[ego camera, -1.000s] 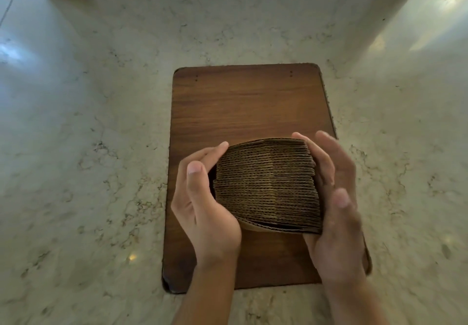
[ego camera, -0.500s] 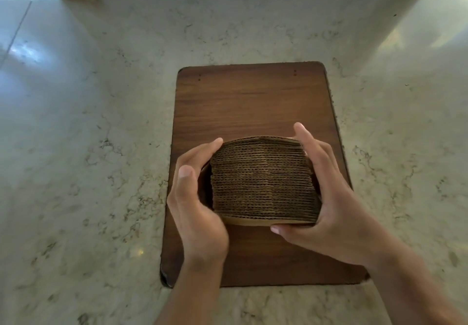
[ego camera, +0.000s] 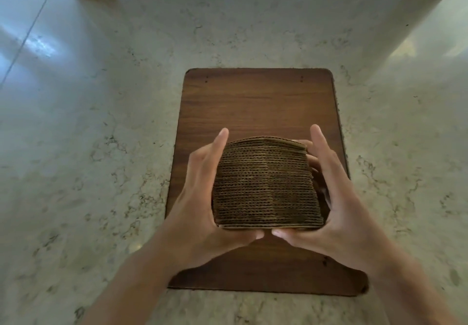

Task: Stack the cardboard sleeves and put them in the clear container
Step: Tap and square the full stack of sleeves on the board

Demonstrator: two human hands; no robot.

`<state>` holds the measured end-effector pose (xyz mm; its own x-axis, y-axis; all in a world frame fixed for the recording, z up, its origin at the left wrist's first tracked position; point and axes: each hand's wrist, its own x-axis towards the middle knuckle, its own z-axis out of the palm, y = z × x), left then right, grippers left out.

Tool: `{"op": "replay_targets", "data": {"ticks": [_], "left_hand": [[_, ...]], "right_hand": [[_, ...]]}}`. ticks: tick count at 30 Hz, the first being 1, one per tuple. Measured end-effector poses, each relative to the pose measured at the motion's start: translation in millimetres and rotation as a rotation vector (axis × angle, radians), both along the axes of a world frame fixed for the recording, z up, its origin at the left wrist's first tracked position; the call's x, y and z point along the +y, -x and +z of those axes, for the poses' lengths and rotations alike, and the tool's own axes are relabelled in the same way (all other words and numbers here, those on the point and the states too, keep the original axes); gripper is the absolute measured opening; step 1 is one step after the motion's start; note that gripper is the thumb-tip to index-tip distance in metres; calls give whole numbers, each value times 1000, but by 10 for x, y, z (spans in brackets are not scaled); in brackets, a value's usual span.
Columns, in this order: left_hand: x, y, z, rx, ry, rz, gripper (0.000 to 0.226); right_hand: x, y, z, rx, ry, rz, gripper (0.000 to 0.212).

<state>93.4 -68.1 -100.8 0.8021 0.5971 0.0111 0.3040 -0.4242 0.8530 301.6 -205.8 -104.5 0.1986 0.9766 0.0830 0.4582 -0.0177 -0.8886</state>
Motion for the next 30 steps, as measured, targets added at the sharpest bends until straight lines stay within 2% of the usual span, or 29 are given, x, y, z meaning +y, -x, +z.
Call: {"op": "replay_targets", "data": {"ticks": [8, 14, 21, 27, 30], "left_hand": [[-48, -63, -27, -90, 18, -4, 128], [111, 67, -41, 4, -45, -93, 128], [131, 60, -68, 89, -135, -175, 124], [93, 13, -42, 13, -68, -136, 120], [78, 19, -16, -31, -6, -111, 121]], "right_hand": [[94, 9, -25, -8, -10, 22, 134], [87, -157, -29, -54, 96, 110, 139], [115, -178, 5, -203, 151, 185, 138], [140, -172, 41, -203, 161, 204, 142], [127, -143, 70, -118, 155, 200, 139]]}}
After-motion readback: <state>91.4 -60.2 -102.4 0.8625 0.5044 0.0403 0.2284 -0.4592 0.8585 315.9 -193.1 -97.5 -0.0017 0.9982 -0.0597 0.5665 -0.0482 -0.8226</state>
